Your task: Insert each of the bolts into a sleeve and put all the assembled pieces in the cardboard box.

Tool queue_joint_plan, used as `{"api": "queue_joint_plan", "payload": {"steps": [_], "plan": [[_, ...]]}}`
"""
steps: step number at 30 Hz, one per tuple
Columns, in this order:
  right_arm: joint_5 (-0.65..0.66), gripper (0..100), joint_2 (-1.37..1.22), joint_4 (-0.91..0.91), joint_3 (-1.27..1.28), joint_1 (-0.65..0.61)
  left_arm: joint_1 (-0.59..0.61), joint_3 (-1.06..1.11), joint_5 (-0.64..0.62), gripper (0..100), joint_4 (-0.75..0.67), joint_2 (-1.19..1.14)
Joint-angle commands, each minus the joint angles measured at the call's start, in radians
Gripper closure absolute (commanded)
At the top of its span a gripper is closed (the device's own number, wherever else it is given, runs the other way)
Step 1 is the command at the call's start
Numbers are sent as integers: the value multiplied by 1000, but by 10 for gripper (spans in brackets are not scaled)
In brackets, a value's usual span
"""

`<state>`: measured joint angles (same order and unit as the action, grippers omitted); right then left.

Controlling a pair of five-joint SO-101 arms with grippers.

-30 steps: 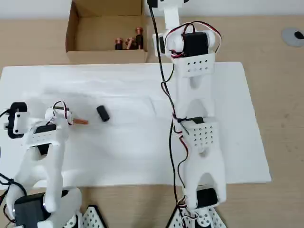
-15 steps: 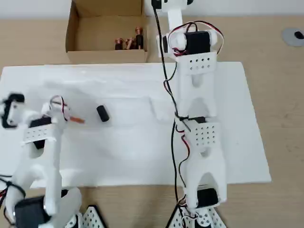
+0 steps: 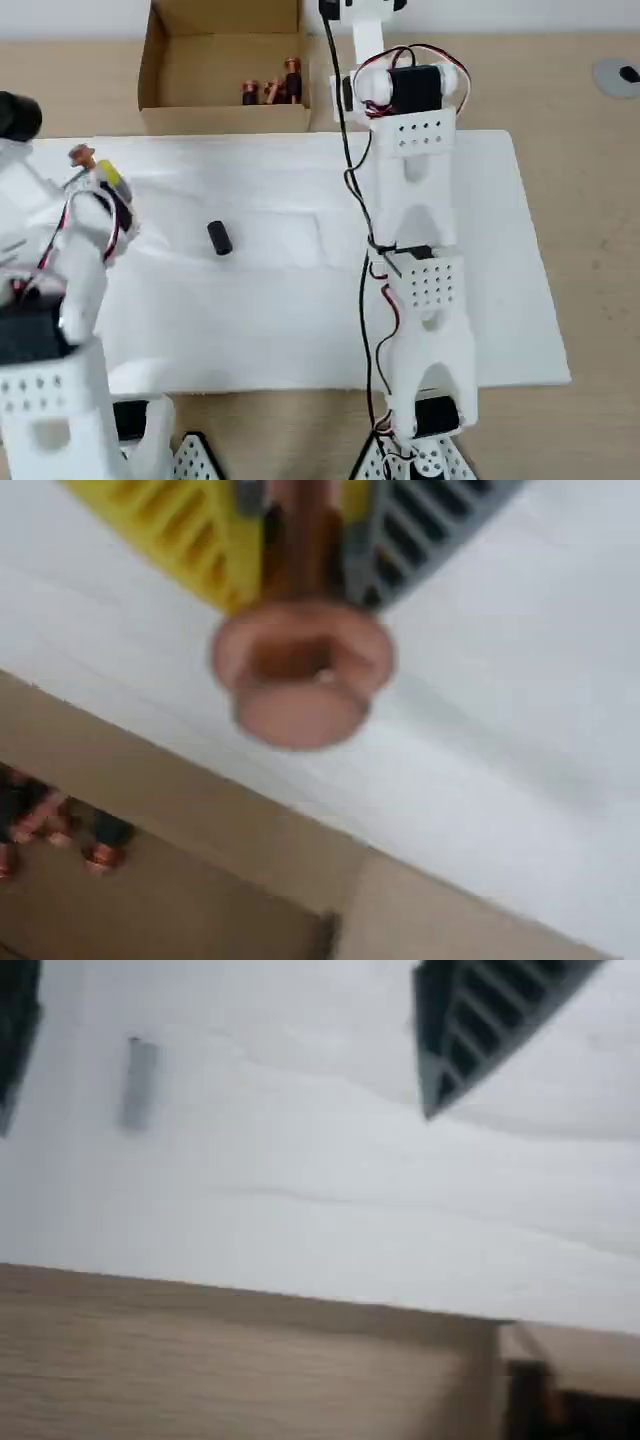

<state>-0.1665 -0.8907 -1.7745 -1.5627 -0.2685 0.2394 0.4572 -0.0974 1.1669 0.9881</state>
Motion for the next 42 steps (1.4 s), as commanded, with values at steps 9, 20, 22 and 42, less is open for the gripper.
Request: {"api": "queue_joint_plan", "payload": {"steps": [9, 20, 22, 42], "plan": [[-319, 699, 93, -15, 326, -340, 123, -41, 384, 991, 193, 329], [-350, 699, 87, -9, 509, -389, 130, 163, 278, 994, 203, 762], [-313, 699, 87, -12, 510, -414, 130, 187, 258, 994, 201, 820], [-196, 699, 15, -6, 506, -562, 132, 175, 245, 994, 224, 839]]}}
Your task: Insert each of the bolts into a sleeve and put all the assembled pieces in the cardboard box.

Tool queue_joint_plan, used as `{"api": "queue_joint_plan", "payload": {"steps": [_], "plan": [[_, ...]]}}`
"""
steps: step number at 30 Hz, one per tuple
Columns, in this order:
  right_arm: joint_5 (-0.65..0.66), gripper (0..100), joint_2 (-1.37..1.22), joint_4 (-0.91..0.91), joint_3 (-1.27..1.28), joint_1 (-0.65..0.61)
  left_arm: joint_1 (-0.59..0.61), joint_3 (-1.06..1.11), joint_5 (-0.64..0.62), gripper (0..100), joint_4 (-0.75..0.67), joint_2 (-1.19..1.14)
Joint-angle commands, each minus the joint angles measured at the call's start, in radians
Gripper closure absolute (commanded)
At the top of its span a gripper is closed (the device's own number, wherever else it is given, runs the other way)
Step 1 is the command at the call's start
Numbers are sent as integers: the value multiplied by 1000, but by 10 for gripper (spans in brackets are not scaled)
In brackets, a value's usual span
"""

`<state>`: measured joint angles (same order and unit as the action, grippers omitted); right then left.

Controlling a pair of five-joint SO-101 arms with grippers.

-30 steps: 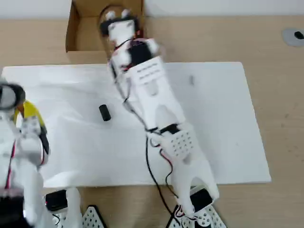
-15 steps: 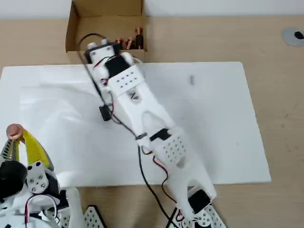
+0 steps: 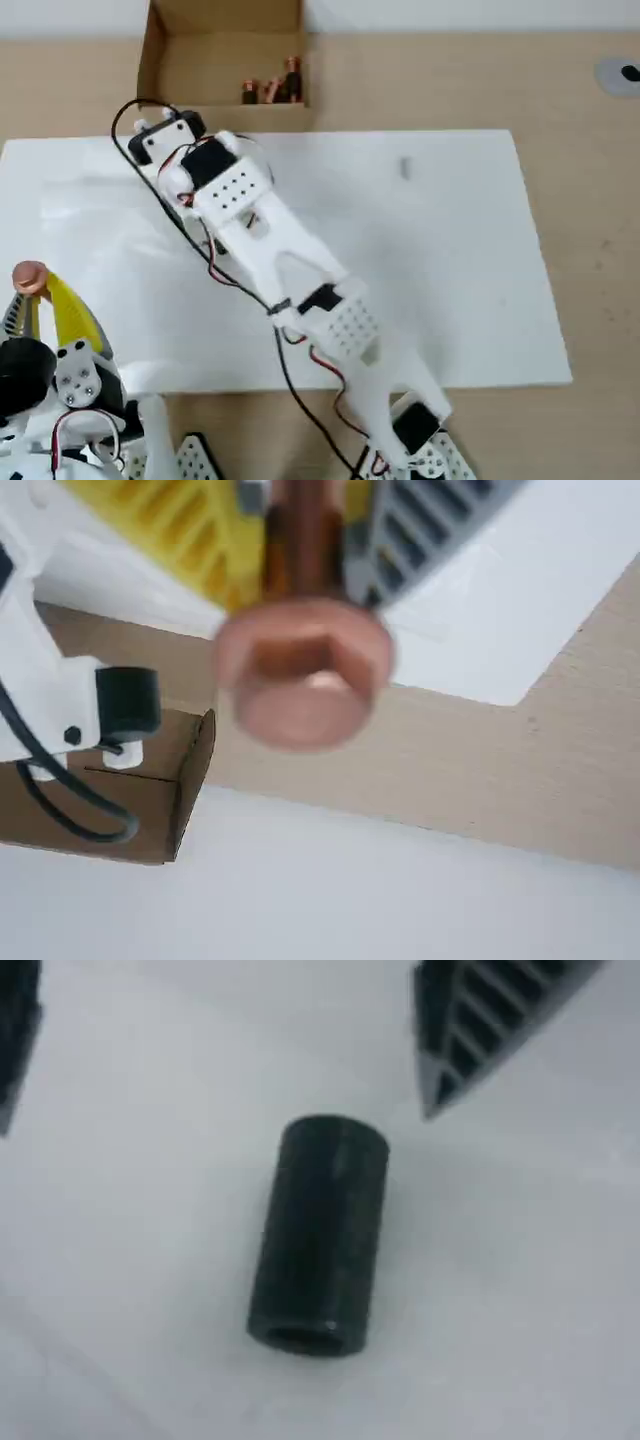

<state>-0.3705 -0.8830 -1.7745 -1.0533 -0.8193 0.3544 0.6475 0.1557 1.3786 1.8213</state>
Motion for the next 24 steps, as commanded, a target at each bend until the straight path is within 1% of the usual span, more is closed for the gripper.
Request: {"api": "queue_joint_plan", "payload": {"steps": [1, 7, 13, 17, 19, 22, 24], "plan": [[8, 699, -13, -6, -5, -13, 17, -15, -8, 994, 23, 5], [8, 699, -105, 81, -8, -7, 17, -41, -8, 994, 66, 5], [12, 699, -127, 199, -8, -7, 17, -54, -2, 994, 68, 5], [12, 701, -142, 213, -7, -7, 17, -54, -2, 994, 68, 5], [12, 733, -156, 207, -7, -7, 17, -54, -2, 994, 68, 5], [12, 822, -177, 190, -7, 8, 17, -54, -2, 994, 68, 5], [28, 857, -185, 170, -7, 12, 17, -54, -2, 994, 68, 5]]}}
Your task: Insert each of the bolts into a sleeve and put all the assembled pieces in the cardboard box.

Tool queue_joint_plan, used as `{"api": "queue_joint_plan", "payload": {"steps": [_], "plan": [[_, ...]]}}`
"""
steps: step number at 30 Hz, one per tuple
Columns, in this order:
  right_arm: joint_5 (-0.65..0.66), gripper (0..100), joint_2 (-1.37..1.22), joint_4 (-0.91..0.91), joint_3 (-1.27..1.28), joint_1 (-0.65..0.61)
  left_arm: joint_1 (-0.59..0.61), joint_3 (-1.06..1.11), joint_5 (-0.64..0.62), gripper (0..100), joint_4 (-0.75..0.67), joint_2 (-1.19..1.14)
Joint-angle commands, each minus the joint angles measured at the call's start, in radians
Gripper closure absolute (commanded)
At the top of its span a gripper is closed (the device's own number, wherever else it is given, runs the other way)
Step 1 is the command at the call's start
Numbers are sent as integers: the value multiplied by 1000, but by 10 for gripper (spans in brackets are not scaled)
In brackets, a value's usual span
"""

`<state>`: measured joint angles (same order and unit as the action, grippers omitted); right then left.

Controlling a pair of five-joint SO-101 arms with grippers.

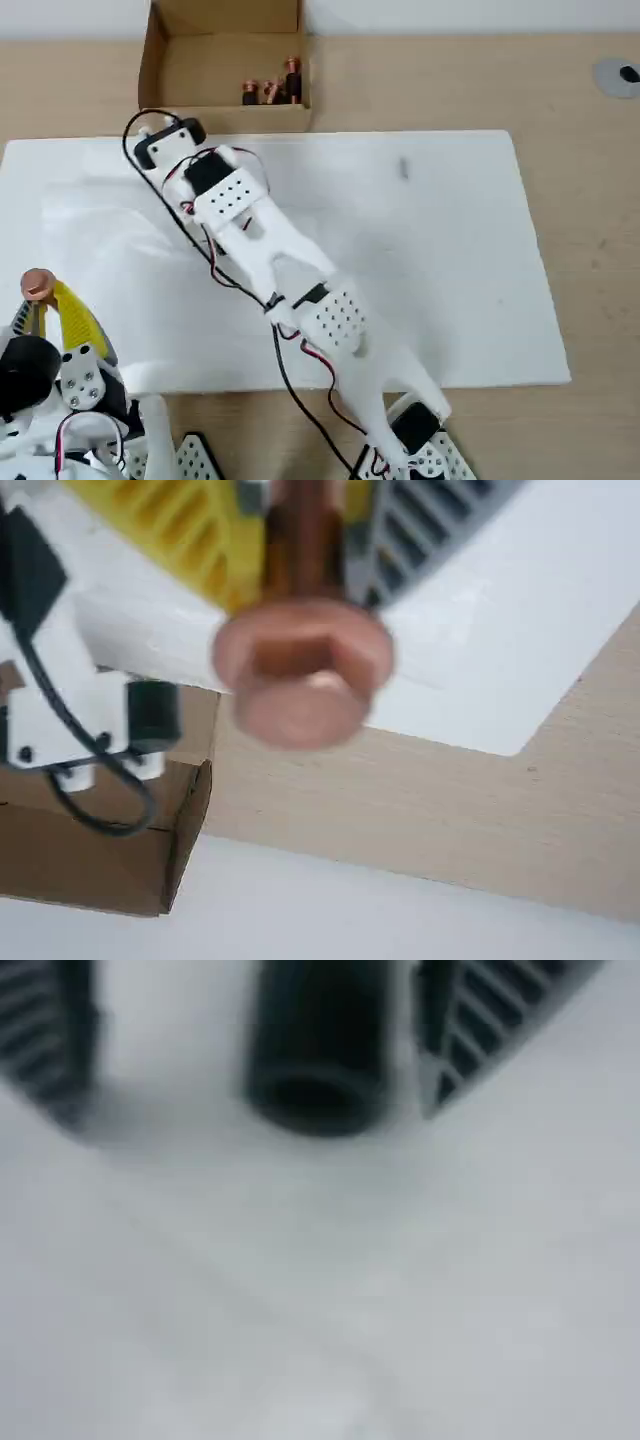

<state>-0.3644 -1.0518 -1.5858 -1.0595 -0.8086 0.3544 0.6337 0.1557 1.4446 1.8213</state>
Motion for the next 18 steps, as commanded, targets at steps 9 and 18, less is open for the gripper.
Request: {"api": "queue_joint_plan", "payload": {"steps": [9, 18], "plan": [[81, 868, -22, -75, -1, -1, 17, -40, -2, 994, 2, 4], [83, 866, -18, -92, -2, 15, 17, -40, -2, 994, 2, 4]]}}
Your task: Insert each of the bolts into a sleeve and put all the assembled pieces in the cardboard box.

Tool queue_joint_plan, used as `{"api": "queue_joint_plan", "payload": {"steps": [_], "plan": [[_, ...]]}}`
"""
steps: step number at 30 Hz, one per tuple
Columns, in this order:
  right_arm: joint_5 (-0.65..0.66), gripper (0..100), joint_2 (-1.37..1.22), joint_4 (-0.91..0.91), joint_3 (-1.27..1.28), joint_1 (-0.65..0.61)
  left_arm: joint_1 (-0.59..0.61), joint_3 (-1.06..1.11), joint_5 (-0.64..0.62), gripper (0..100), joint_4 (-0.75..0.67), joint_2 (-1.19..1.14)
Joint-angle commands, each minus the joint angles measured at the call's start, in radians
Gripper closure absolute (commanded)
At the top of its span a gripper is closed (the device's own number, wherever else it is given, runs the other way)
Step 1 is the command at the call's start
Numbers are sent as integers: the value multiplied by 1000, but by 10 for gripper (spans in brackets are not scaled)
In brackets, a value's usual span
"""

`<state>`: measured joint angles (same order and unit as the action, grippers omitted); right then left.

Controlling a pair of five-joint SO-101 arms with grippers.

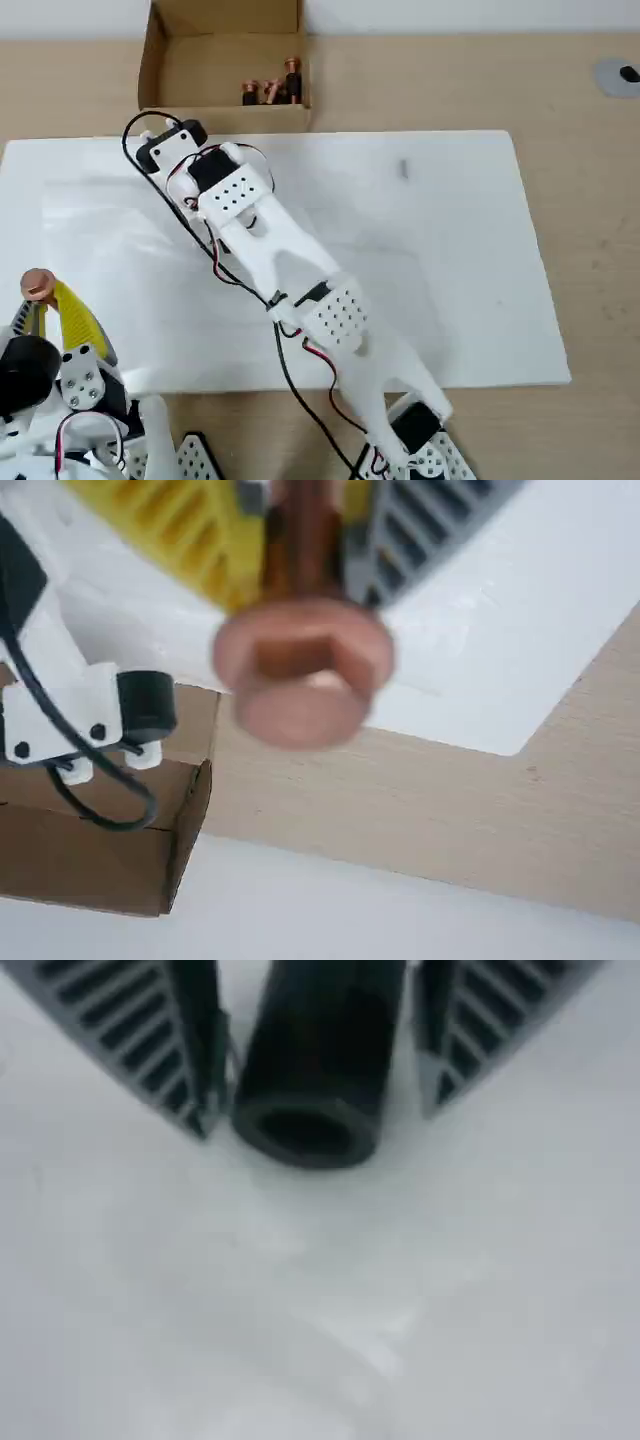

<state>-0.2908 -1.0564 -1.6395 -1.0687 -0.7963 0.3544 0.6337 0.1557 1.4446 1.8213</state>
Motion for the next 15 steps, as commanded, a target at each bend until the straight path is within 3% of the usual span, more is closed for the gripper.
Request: {"api": "queue_joint_plan", "payload": {"steps": [1, 9, 15], "plan": [[9, 866, -13, -49, 7, 4, 17, -40, -2, 994, 2, 4], [3, 870, -13, -106, 7, 7, 17, -40, -2, 994, 2, 4], [3, 991, -15, -106, -21, 8, 17, -40, -2, 994, 2, 4]]}}
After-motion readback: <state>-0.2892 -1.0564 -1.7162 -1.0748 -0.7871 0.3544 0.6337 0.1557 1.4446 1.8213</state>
